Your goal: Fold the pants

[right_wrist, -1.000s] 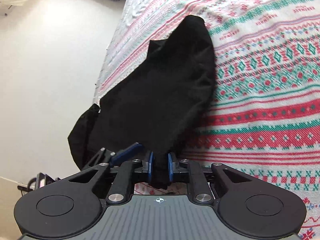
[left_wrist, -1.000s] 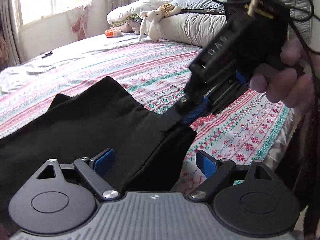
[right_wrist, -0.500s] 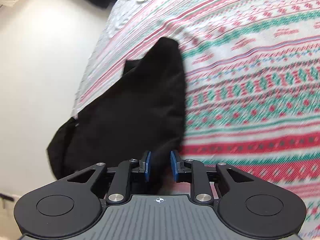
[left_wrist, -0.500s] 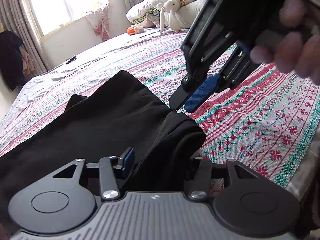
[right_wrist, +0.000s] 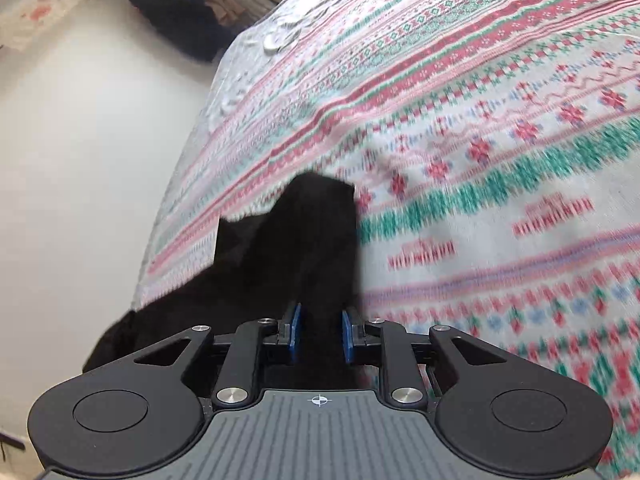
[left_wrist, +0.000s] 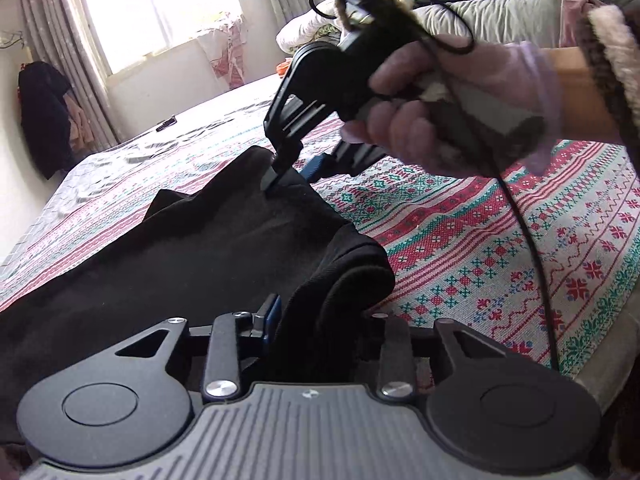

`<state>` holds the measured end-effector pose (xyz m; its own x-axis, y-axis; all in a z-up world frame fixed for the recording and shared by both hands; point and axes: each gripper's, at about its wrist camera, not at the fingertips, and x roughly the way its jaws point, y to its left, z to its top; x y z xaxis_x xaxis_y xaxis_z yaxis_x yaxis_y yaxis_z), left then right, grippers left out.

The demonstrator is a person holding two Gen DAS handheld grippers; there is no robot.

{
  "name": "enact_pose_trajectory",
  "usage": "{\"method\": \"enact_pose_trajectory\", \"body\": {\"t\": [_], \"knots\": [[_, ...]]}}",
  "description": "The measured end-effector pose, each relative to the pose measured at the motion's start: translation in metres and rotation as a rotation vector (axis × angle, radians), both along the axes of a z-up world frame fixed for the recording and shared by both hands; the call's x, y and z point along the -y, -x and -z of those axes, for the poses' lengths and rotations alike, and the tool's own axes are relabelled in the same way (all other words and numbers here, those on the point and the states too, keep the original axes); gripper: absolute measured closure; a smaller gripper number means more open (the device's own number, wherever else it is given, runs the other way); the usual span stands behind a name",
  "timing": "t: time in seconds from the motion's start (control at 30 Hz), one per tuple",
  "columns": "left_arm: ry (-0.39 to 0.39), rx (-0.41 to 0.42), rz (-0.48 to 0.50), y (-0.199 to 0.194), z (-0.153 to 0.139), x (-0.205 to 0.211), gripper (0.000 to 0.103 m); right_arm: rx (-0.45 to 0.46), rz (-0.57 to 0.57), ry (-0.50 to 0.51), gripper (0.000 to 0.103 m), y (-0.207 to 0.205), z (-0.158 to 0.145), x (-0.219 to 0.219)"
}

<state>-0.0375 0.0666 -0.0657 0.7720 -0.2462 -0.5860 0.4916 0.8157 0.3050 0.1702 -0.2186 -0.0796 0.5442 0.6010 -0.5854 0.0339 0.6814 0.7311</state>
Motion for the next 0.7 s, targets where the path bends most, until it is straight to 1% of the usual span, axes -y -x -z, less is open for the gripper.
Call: {"method": "enact_pose_trajectory", "body": {"t": [0.1, 0.2, 0.23, 0.27, 0.33, 0.37, 0.47, 0.6, 0.7], "knots": [[-0.015, 0.014, -0.026, 0.005, 0.001, 0.004, 0.051, 0.004, 0.028, -0.041, 0.082, -0.015, 0.004, 0.004], [-0.034, 0.034, -0.051, 0.012, 0.002, 0.01, 0.057, -0.002, 0.043, -0.092, 0.082, -0.027, 0.01, 0.009], [-0.042, 0.038, -0.059, 0.014, 0.002, 0.014, 0.06, -0.009, 0.047, -0.108, 0.082, -0.03, 0.011, 0.011], [-0.048, 0.036, -0.068, 0.016, 0.002, 0.017, 0.066, -0.014, 0.054, -0.118, 0.082, -0.032, 0.011, 0.013], [-0.052, 0.03, -0.087, 0.018, -0.001, 0.023, 0.071, -0.011, 0.083, -0.1, 0.09, -0.031, 0.008, 0.017], [-0.043, 0.033, -0.097, 0.021, -0.006, 0.026, 0.071, 0.0, 0.086, -0.09, 0.094, -0.029, 0.007, 0.017], [-0.033, 0.069, -0.122, 0.029, -0.022, 0.037, 0.072, 0.02, 0.109, -0.097, 0.094, -0.023, -0.006, 0.021], [0.012, 0.062, -0.133, 0.038, -0.043, 0.051, 0.072, 0.011, 0.138, -0.103, 0.095, -0.013, -0.024, 0.041], [0.062, 0.045, -0.115, 0.048, -0.051, 0.063, 0.072, -0.007, 0.166, -0.117, 0.095, 0.001, -0.031, 0.063]]}}
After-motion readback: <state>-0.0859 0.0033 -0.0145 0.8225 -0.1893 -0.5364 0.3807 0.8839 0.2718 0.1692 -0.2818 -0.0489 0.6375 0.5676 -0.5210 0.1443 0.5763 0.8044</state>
